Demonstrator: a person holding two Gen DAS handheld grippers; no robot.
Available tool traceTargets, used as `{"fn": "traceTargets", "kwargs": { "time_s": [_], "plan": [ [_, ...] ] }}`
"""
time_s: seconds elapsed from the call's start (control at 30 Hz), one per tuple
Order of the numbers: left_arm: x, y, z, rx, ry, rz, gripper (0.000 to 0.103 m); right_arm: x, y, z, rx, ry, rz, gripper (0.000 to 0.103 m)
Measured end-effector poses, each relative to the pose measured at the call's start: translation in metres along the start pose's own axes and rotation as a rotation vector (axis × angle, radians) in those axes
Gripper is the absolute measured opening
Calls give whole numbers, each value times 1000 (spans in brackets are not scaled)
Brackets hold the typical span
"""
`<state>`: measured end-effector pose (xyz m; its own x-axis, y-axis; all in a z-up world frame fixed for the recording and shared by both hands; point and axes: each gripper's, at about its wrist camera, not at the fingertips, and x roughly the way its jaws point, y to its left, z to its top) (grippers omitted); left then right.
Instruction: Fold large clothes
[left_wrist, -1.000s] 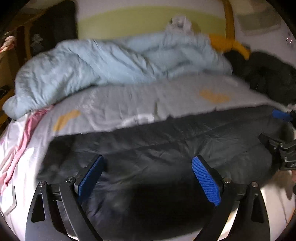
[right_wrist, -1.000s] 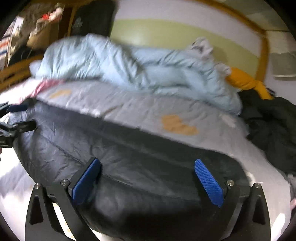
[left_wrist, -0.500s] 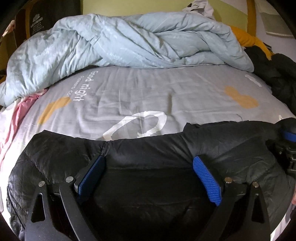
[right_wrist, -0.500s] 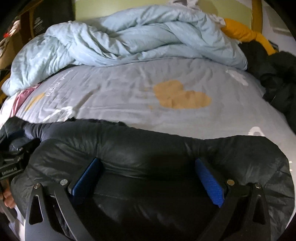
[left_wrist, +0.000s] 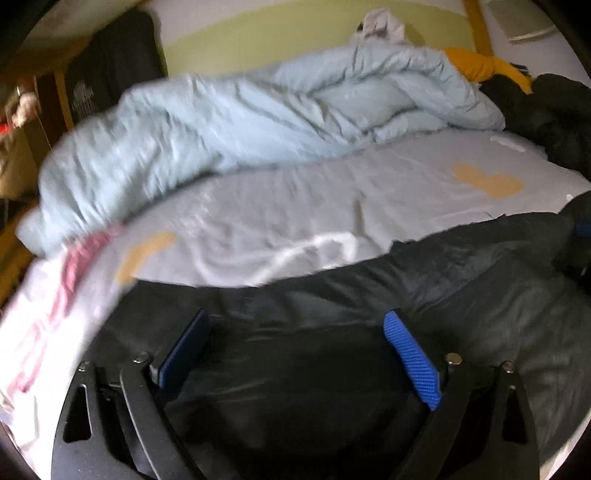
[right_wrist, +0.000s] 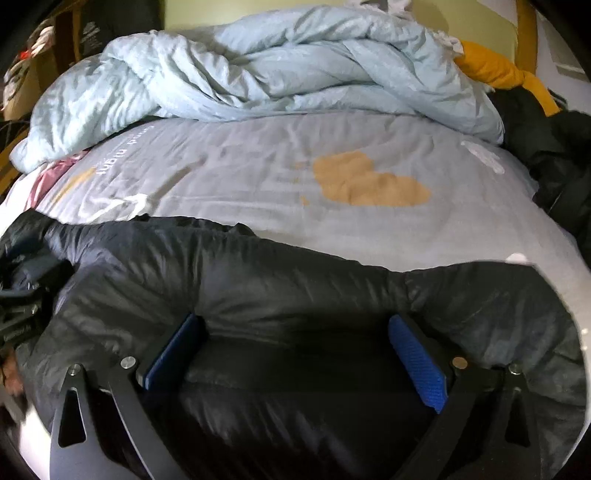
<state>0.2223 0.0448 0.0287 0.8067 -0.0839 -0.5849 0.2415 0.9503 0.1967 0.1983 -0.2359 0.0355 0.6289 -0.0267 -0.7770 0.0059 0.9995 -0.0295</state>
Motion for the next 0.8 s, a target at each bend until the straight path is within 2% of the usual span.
{"fn": "traceTargets", "kwargs": {
  "time_s": [0.07,0.13,0.2,0.27,0.33,0.37,0.4,0.47,0.6,0.7,0.8],
  "plan": [
    [-21,20,-2,-33,-48,-16,94,-19,-10,-4,-5,-29,-15,98],
    [-37,40,-5,-67,-67,-51,94,-43,-24,-7,8,-56,10,93],
    [-48,55,-9,-69,-61,-59,93,-59,-35,-10,14,-64,37,82],
    [-52,65,-17,-67,-26,-41,89,-74,-45,-15,9,-41,57,59],
    [-49,72,-29,-72,41,-18,74,-81,-50,-23,-8,-28,66,43],
    [-44,74,-38,-70,81,-15,60,-83,-51,-28,-20,-25,50,39],
    [-40,76,-44,-73,107,-36,47,-82,-51,-34,-32,-20,28,39],
    [-33,80,-52,-81,135,-13,39,-77,-54,-41,-25,3,18,39],
    [-16,84,-56,-145,187,-16,38,-55,-59,-49,12,26,19,37],
    [-13,75,-62,-96,178,18,38,-47,-61,-54,29,3,25,37],
    [-20,78,-61,-109,178,15,36,-49,-55,-57,14,-21,0,37]
  ]
}}
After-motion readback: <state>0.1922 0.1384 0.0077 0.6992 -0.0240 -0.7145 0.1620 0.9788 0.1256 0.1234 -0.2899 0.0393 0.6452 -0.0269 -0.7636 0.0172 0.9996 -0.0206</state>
